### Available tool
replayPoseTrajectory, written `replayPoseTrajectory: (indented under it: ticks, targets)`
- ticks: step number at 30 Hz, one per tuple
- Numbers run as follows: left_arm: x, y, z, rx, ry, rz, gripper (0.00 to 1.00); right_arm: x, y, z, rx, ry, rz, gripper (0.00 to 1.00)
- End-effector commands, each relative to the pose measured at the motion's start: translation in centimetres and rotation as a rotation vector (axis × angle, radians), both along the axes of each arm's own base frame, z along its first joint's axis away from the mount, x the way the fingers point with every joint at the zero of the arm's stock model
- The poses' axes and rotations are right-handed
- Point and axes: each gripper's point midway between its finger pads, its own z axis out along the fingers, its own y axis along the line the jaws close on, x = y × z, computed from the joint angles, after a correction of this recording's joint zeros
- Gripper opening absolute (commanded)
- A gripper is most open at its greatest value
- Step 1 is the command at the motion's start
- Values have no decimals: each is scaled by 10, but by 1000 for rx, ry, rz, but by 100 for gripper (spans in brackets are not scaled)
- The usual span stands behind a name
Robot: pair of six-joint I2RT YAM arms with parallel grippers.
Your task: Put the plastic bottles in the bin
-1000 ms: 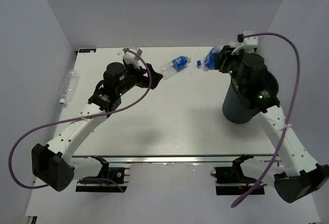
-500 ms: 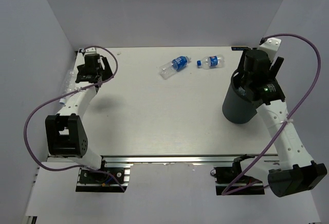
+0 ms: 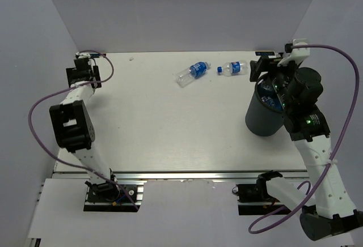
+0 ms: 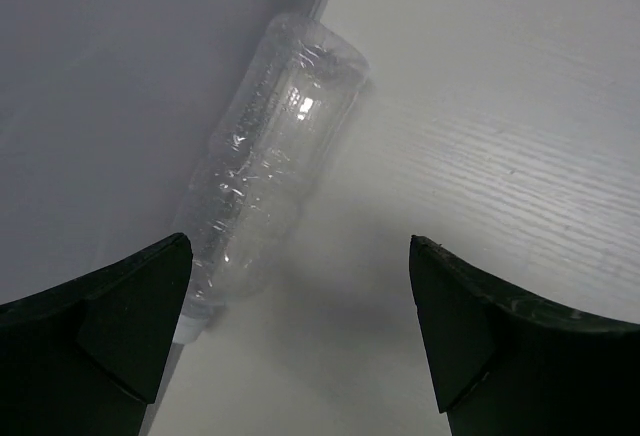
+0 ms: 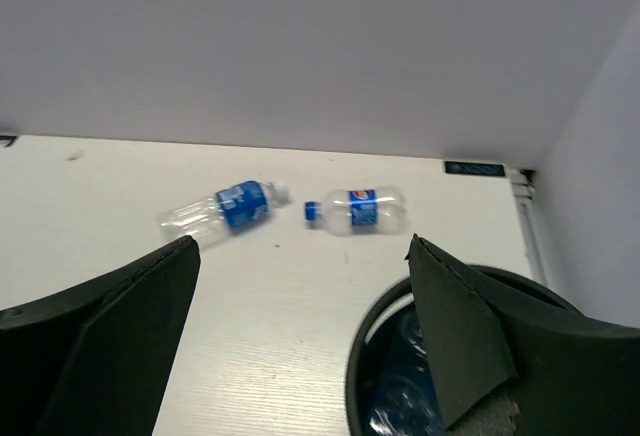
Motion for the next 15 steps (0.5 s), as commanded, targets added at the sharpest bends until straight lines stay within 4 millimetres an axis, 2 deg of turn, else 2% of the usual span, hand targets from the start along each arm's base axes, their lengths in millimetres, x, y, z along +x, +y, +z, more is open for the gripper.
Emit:
replayPoseTrajectory:
  ticks: [1,3,4,6,11,14,15]
  targets:
    - [12,18,-4,89,91,0,98,4,29,7,-20,-51,162,89]
    - [12,30,-24,101,149,21,98,8,29,3,-16,-38,153,89]
    - [15,35,-22,107,152,29,98,10,30,2,-17,-32,155,89]
    - [15,41,-28,99,164,27,98,12,31,-1,-10,-20,155,89]
    - [18,44,-26,158,177,-38,98,11,31,1,-3,-23,157,89]
    - [18,53,-32,149,198,-39,98,10,30,3,-2,-29,154,89]
    - [19,60,-28,148,190,-26,98,10,30,5,-1,-32,154,89]
